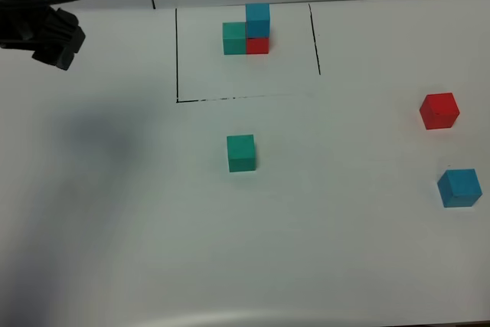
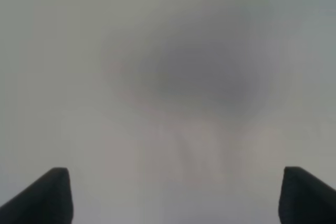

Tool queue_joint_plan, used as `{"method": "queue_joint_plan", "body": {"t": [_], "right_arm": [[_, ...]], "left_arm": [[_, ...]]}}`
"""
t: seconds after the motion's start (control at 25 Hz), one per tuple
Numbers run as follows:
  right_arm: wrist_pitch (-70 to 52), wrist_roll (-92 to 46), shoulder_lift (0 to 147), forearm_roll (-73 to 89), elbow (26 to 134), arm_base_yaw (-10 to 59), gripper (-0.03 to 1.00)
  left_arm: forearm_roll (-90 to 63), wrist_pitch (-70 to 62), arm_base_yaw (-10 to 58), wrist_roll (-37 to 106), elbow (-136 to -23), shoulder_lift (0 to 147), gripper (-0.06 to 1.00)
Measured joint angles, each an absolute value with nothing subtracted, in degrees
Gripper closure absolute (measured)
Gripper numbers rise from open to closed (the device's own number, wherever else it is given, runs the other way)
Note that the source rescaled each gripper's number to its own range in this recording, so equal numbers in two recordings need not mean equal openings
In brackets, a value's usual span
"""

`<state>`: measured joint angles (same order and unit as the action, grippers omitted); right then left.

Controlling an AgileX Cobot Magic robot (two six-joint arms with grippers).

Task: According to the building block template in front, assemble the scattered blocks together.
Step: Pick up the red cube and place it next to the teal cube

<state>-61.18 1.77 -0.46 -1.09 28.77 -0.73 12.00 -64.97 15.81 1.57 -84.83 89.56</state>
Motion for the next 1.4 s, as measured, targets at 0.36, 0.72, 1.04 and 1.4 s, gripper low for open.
{"method": "queue_joint_plan", "body": {"t": [0.36, 0.72, 1.04, 1.4], "right_arm": [[-61.2, 1.8, -0.5, -1.1, 28.8, -0.7, 0.22], [-61.2, 1.9, -0.5, -1.1, 28.8, -0.7, 0.22], [-61.2, 1.9, -0.5, -1.1, 28.8, -0.7, 0.22], [-61.2, 1.9, -0.5, -1.1, 28.8, -0.7, 0.22]], "left_arm": [[15.2, -63.3, 15.8, -7.0, -69.9, 73.0, 0.2], [15.2, -60.3, 15.8, -10.2, -60.8, 56.9, 0.16], [14.7, -54.5, 15.8, -11.8, -52.1, 42.9, 0.15], [9.3, -50.4, 15.8, -8.9, -43.5, 27.9, 0.15]]}}
